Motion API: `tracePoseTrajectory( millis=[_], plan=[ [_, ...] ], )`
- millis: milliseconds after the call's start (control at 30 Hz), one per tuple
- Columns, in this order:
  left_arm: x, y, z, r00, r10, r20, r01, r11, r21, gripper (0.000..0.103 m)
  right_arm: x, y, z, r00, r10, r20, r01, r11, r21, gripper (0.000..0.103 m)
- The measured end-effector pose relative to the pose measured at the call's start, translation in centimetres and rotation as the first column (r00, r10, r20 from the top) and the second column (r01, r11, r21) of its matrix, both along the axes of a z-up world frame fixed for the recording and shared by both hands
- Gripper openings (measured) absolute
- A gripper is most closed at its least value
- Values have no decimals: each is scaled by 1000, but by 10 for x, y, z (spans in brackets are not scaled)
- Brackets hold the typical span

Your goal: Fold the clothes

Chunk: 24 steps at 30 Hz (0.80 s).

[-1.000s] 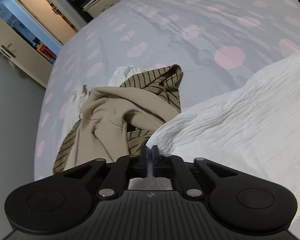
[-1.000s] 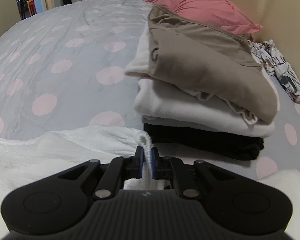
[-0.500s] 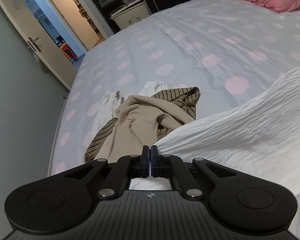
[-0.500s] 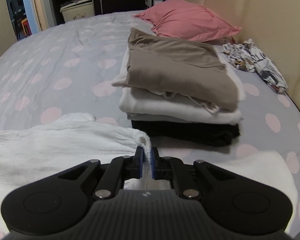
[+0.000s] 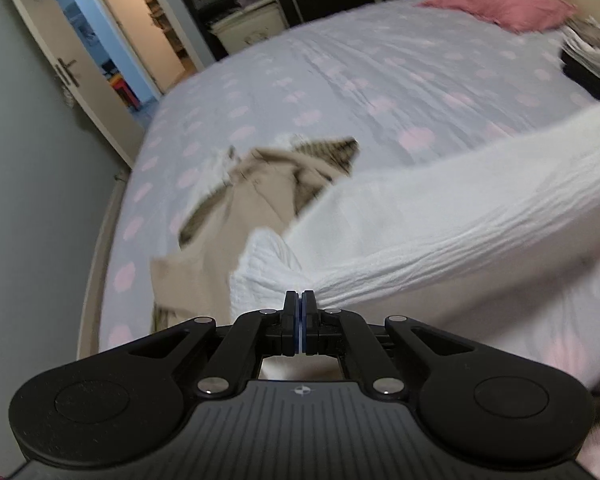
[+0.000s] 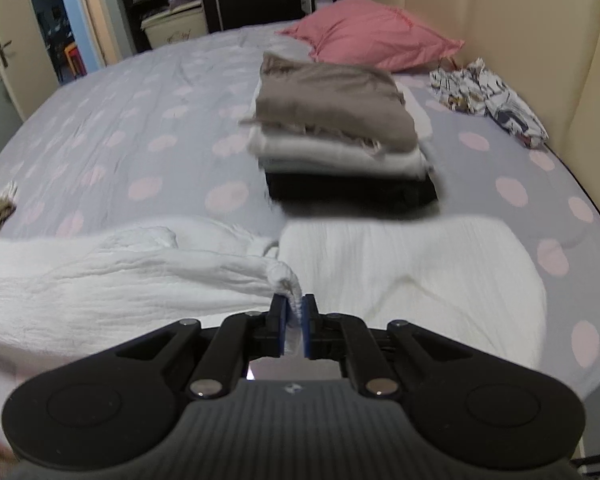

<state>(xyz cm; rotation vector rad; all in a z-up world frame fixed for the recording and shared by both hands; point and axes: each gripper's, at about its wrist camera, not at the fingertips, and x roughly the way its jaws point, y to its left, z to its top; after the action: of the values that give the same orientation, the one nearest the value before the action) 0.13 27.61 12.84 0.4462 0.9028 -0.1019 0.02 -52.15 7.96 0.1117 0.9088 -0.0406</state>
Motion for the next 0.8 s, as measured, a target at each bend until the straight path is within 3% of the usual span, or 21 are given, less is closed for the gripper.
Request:
tracePoseTrajectory(
  millis=[133,267,467,533,567,633,667,800],
  plan=[
    [-33,2,-10,994,-46,-101,46,999,-3,0,-14,-6,-17,994,7,-112,-7,1000,5,9],
    [-50,-1,-34,965,-111,-237,117,993,8,0,-9,-5,-42,973,26,-228,-31,999,-15,9],
    [-41,-7,-76,941,-110,-320,124,992,23,0,5,13,-69,932,112,-345,-150,985,-84,11],
    [-34,-5,-83,931,-106,-348,112,994,-3,0,7,15,-70,923,120,-364,-166,981,-98,18],
    [-31,-4,-85,925,-108,-365,112,994,-10,3,6,15,-67,921,127,-369,-176,979,-101,20],
    [-30,-3,-83,912,-131,-388,129,991,-31,14,4,13,-58,917,137,-374,-193,974,-117,41],
    [-29,-1,-78,914,-141,-380,132,990,-51,24,2,12,-52,918,134,-374,-193,973,-126,41],
    [-10,6,-54,946,-136,-294,104,987,-122,36,5,2,-24,937,120,-328,-170,977,-126,41]
  ],
)
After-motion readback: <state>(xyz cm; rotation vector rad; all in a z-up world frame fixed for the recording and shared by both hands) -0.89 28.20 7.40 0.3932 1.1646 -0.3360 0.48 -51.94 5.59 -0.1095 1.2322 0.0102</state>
